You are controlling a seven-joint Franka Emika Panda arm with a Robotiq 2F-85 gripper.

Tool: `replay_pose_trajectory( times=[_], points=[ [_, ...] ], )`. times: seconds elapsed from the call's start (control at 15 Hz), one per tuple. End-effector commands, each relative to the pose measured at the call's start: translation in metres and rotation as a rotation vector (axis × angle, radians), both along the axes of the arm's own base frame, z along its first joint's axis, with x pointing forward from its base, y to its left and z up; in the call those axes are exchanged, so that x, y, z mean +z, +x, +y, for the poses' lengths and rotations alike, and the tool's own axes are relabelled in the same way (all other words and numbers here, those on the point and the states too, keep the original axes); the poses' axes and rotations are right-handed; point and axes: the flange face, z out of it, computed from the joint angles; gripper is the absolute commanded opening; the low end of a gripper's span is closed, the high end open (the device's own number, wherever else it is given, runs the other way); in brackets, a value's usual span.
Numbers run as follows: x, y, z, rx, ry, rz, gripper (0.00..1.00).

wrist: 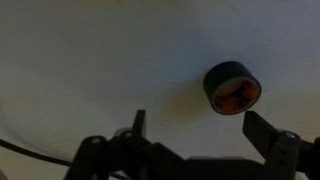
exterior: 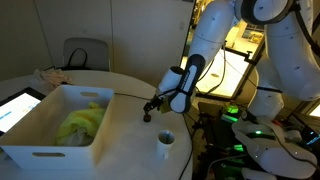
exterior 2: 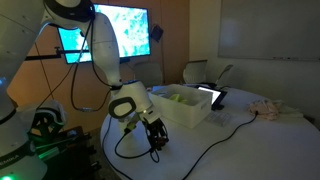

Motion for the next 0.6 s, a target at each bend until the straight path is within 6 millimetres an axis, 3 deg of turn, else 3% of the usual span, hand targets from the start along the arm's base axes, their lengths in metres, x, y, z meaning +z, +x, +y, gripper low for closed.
replay_pose_trajectory(
  times=[0.0, 0.53],
  points=[
    [-0.003, 0.009, 0.0, 0.014, 0.0, -0.012, 1.0],
    [-0.019, 0.012, -0.001, 0.018, -0.012, 0.007, 1.0]
  ],
)
